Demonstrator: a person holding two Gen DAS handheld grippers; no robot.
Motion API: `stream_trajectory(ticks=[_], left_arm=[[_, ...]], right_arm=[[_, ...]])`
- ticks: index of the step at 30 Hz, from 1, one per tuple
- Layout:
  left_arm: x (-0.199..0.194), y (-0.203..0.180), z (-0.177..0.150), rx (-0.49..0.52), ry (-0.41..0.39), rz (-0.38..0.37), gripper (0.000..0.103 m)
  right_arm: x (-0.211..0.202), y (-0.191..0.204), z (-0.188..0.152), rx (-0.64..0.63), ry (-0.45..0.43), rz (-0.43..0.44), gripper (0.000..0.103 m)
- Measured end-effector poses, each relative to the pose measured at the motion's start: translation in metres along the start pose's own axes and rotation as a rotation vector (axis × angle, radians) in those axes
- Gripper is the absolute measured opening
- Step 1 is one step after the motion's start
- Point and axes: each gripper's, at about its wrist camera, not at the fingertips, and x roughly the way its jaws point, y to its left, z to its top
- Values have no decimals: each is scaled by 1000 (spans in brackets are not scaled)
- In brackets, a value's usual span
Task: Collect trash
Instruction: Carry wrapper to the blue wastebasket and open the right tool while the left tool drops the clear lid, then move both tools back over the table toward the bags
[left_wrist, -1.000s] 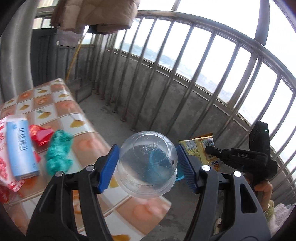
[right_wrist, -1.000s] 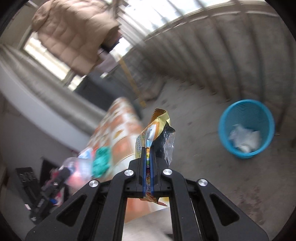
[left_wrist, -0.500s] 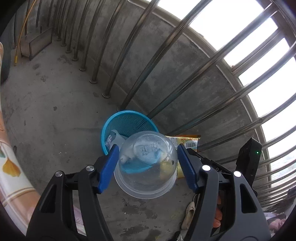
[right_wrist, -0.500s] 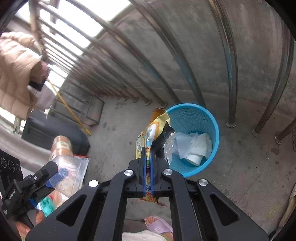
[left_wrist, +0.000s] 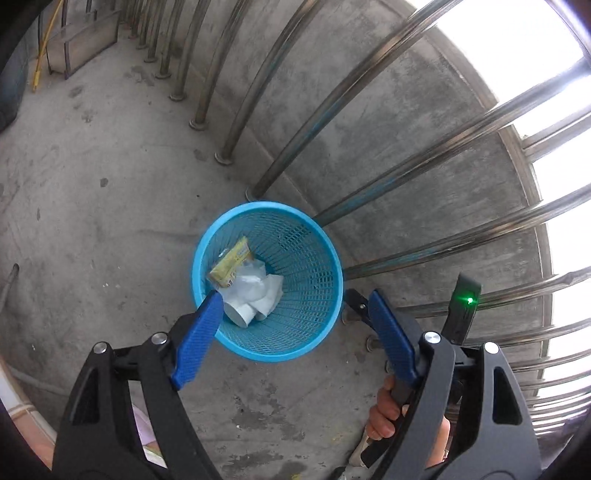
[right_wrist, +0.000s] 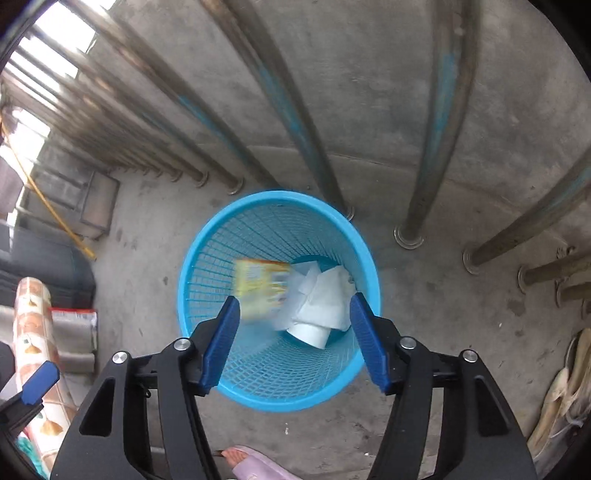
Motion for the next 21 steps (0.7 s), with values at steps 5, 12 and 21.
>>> stream_trajectory(ticks=[5, 12, 21], left_arm=[[-33, -2, -7, 31, -67, -4, 76], [-117, -17, -32, 107, -199, -11, 76], [-251, 5, -114, 146, -411, 43, 76]], right_arm=[[-25, -1, -8, 8, -57, 23, 63], [-83, 27, -22, -33, -143, 129, 65], [-155, 104, -68, -220, -125, 297, 71]])
